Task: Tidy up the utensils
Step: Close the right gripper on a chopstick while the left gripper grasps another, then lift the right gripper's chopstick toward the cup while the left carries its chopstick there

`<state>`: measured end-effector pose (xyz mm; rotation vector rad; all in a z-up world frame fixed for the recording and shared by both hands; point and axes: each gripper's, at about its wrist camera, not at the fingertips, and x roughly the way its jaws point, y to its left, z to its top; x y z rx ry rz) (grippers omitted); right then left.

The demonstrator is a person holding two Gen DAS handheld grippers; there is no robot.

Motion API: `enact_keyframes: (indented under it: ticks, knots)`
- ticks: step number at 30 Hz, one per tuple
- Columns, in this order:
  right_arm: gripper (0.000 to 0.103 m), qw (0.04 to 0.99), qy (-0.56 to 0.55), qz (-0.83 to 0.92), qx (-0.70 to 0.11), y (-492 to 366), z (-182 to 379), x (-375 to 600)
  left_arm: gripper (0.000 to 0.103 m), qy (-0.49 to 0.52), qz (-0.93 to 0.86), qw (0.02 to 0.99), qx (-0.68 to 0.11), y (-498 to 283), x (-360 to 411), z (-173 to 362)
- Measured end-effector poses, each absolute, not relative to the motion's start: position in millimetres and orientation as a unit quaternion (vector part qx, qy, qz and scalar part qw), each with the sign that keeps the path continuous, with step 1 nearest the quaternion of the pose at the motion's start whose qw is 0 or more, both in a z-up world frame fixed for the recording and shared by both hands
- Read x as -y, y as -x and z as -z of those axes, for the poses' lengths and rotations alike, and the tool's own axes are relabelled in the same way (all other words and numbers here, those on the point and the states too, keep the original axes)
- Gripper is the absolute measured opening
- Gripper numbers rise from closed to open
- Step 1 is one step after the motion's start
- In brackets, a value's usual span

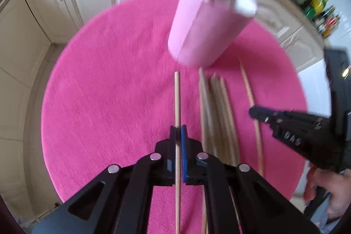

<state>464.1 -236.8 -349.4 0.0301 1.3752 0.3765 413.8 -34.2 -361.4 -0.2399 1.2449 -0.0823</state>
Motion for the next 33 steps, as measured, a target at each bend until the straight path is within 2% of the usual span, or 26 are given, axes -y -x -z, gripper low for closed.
enact_keyframes:
  ticks: [7, 22, 27, 33]
  knots:
    - [0.006, 0.787, -0.095, -0.186, -0.58, -464, 317, 259, 0.004, 0.129, 0.044, 0.836, -0.531, -416, 12, 329]
    - [0.006, 0.816, -0.15, -0.238, -0.505, -467, 255, 271, 0.0, 0.139, 0.082, 0.891, -0.425, -438, 21, 259]
    - [0.006, 0.814, -0.131, -0.238, -0.513, -474, 254, 264, 0.0, 0.132, 0.061, 0.874, -0.464, -444, 16, 278]
    - [0.006, 0.797, -0.107, -0.215, -0.554, -484, 289, 256, 0.003, 0.153, 0.01, 0.829, -0.538, -453, -7, 331]
